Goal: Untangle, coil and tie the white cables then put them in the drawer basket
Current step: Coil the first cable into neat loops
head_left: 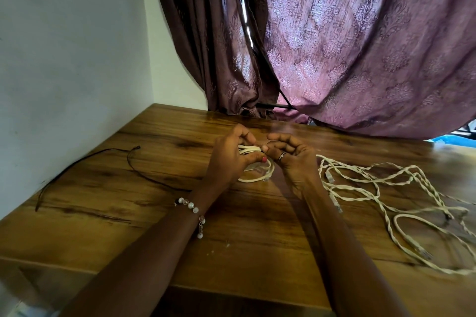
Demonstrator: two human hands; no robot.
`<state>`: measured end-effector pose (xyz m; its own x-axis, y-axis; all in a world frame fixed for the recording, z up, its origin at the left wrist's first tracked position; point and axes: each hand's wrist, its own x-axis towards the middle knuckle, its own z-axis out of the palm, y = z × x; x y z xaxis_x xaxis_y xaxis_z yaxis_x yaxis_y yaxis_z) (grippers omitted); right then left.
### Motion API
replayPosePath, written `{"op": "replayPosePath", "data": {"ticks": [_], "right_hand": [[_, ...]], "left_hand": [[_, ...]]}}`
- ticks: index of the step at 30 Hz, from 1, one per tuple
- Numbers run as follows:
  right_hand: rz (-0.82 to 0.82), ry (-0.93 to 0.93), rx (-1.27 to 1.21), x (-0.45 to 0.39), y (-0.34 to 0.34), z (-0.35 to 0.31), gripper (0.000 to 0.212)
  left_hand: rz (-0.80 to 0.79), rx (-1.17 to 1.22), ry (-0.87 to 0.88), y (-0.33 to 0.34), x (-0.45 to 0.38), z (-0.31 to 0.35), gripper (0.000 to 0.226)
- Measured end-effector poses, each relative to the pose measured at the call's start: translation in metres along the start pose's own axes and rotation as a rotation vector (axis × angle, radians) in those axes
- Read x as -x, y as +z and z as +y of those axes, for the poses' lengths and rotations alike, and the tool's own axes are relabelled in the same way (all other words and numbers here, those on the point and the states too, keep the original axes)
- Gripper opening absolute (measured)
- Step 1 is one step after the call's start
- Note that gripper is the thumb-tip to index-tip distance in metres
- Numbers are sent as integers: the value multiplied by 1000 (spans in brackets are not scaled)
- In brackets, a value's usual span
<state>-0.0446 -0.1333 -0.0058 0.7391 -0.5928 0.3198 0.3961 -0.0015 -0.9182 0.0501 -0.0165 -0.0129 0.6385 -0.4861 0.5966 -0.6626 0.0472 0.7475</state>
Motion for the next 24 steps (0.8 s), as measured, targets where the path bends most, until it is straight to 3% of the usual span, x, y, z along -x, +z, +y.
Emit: {"op": "replayPosePath", "data": {"ticks": [10, 24], "right_hand": [[18, 3, 41, 0, 1, -1, 18], [67, -144, -31, 5, 15, 1, 26]], "left_hand": [[22, -11, -15, 2, 0, 1, 40], [29, 6, -33, 1, 1, 4, 39]]}}
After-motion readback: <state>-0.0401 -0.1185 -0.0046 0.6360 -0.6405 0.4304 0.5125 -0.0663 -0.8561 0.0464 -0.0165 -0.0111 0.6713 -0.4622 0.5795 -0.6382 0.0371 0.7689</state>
